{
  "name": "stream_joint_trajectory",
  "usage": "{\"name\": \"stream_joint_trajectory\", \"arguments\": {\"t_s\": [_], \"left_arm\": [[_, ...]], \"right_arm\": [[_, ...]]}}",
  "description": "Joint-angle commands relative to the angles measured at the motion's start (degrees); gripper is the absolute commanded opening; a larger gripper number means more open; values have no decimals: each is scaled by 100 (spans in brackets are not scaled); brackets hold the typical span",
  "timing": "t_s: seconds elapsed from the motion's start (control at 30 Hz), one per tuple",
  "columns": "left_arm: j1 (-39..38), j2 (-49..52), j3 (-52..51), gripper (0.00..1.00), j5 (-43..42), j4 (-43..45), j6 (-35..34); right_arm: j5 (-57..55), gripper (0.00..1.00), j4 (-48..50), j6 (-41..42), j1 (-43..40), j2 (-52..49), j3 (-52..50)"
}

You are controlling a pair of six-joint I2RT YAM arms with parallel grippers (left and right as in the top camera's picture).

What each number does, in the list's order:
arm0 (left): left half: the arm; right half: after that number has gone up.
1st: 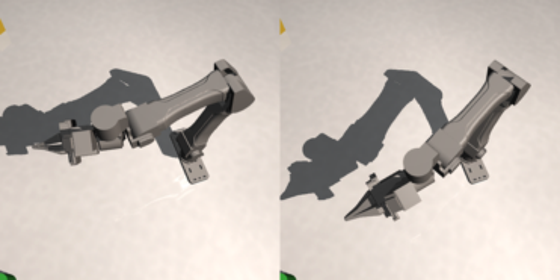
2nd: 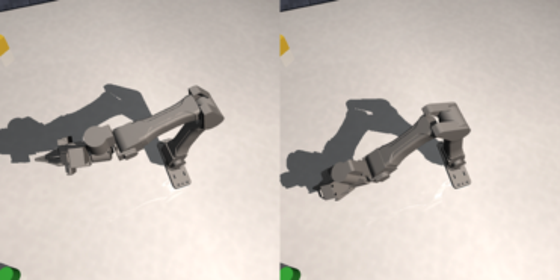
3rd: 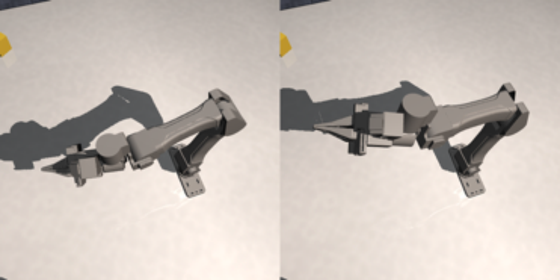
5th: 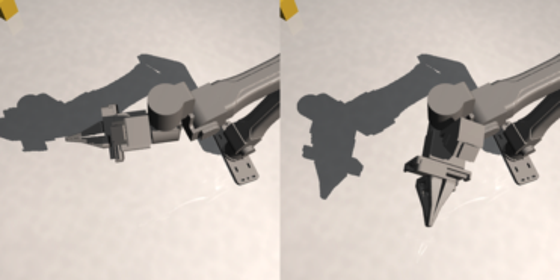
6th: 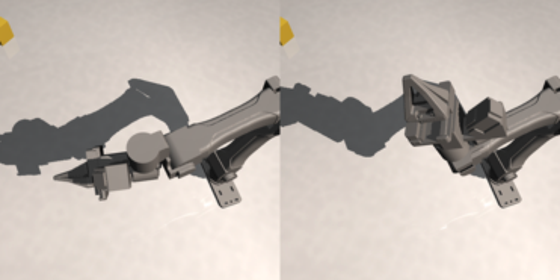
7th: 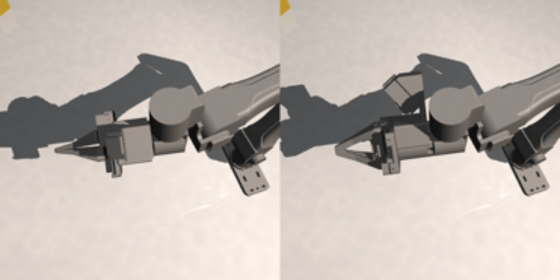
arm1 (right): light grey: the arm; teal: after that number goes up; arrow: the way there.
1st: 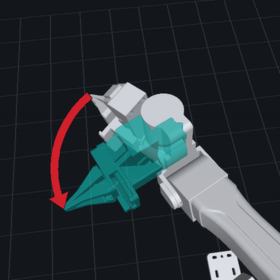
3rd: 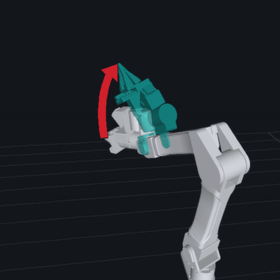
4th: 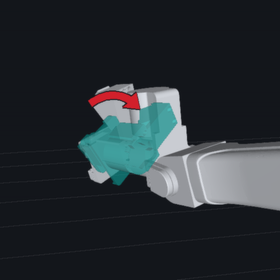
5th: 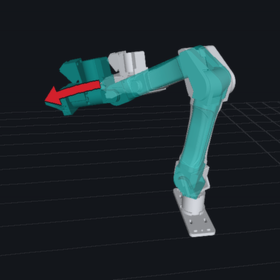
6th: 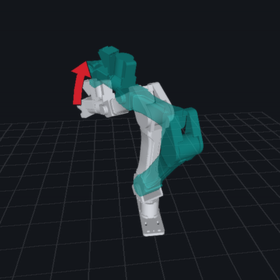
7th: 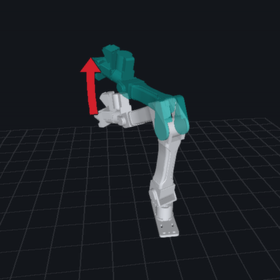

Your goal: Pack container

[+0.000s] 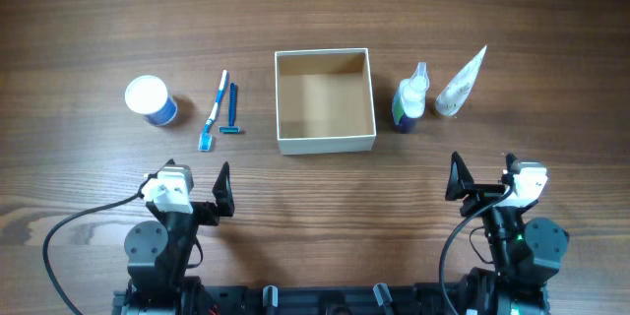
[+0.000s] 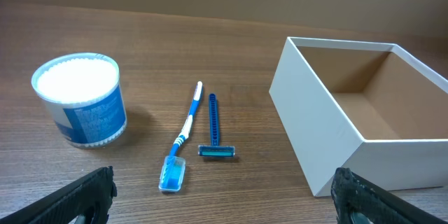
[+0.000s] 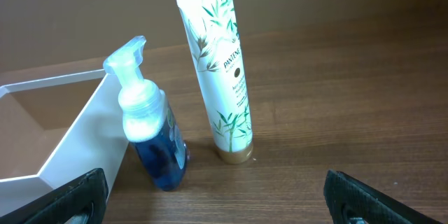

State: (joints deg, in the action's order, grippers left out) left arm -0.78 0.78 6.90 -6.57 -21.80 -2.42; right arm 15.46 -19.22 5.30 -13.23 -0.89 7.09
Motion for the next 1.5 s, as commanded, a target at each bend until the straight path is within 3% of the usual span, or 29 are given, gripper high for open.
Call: {"name": "stream_joint_trajectory", "arguments": {"t_s": [0.0, 0.2, 0.3, 0.47, 0.7, 0.93, 1.3, 1.37, 1.47], "left_arm": [[31, -50, -35, 100, -26, 22, 68], [31, -50, -35, 100, -28, 22, 68], [31, -50, -35, 100, -28, 22, 68], [31, -50, -35, 100, -28, 22, 68], [31, -50, -35, 100, -26, 22, 68], [31, -50, -35, 100, -28, 22, 68], [31, -50, -35, 100, -26, 22, 68], [31, -50, -35, 100, -28, 22, 68], [31, -50, -35, 100, -28, 22, 68]], "right_arm": [[118, 100, 22, 94, -13, 46, -22], [118, 100, 31, 192, -13, 46, -22], [275, 100, 24, 905, -13, 46, -22], [1425, 100, 750, 1185, -13, 46, 28], [1067, 100, 966, 1237, -13, -420, 1191], [1067, 100, 114, 662, -13, -2535, 3563], [1010, 100, -3665, 363, 199, -6505, 8557], [1032, 100, -4157, 382, 439, -7007, 9160], [1779, 100, -4140, 553, 741, -7469, 9449]]}}
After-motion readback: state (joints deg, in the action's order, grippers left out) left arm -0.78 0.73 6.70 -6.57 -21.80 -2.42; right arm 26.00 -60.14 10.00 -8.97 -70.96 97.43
